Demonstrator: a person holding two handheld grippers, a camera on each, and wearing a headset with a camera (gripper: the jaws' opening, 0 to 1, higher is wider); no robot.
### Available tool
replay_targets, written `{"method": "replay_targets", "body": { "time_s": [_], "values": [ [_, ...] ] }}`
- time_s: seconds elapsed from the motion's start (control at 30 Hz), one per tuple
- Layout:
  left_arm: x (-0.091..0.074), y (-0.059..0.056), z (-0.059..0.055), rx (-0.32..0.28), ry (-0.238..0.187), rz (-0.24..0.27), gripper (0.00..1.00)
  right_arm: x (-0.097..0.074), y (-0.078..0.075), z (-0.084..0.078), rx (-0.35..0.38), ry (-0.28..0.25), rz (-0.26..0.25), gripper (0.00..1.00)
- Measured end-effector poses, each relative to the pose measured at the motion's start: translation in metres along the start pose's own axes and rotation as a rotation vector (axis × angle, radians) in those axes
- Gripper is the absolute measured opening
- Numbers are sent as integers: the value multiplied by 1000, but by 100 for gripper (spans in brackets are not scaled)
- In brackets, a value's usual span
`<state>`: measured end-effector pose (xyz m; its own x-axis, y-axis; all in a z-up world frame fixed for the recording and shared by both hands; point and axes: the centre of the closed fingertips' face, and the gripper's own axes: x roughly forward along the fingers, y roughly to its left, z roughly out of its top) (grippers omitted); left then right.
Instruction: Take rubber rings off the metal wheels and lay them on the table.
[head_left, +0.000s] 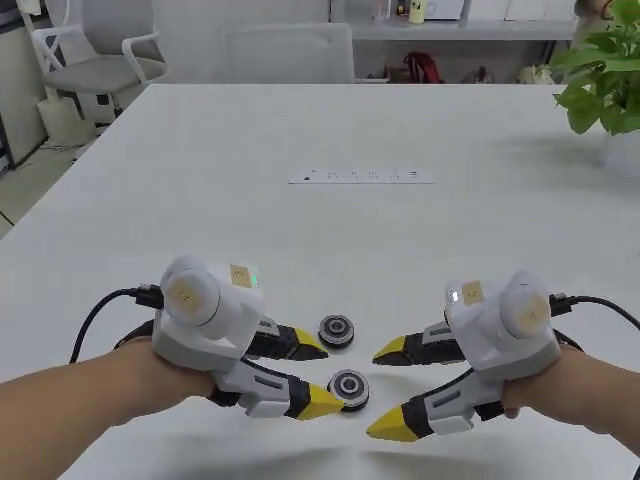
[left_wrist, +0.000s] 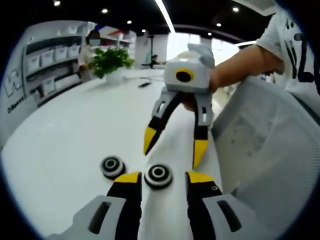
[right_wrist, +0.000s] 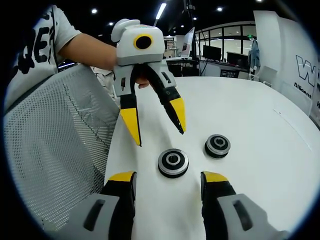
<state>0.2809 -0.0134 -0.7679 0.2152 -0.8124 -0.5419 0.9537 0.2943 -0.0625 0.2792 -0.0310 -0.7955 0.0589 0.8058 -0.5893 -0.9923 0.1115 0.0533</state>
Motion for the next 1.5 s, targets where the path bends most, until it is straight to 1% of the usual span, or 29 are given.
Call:
{"method": "replay_targets", "body": {
  "time_s": [0.1, 0.23, 0.3, 0.4, 0.57, 0.67, 0.77, 0.83, 0.87, 1.0, 1.1, 1.13, 1.3, 1.5],
  "values": [
    [4, 1, 0, -9, 3, -5, 35, 1, 1, -2, -2, 6, 3, 49],
    [9, 2, 0, -14, 8, -2, 30, 2, 2, -3, 1, 7, 6, 49],
    [12, 3, -2, -16, 13, -3, 29, 2, 1, -3, 0, 7, 6, 49],
    [15, 3, -6, -4, 33, 2, 27, 3, 1, -4, 4, 6, 8, 49],
    [18, 5, -8, -9, 34, 4, 24, 3, 1, -5, 9, 7, 8, 49],
    [21, 5, -9, -2, 44, 10, 23, 3, 1, -6, 12, 9, 9, 49],
    [24, 3, -10, 9, 52, 4, 21, 4, 1, -7, 14, 9, 10, 49],
    [26, 3, -12, 22, 64, 7, 20, 4, 1, -7, 14, 10, 11, 49],
    [26, 3, -11, 31, 58, 12, 19, 4, 1, -7, 14, 11, 11, 49],
    [26, 7, -11, 15, 57, 31, 16, 6, 2, -9, 13, 15, 15, 49],
    [27, 8, -11, 23, 54, 47, 14, 6, 2, -8, 11, 10, 15, 49],
    [27, 7, -10, 41, 46, 43, 14, 6, 2, -7, 12, 7, 13, 49],
    [27, 8, -10, 27, 43, 60, 14, 6, 0, -4, 25, -5, 6, 48],
    [26, 7, -11, 29, 46, 70, 14, 10, -1, 0, 37, -14, 4, 46]
  ]
}}
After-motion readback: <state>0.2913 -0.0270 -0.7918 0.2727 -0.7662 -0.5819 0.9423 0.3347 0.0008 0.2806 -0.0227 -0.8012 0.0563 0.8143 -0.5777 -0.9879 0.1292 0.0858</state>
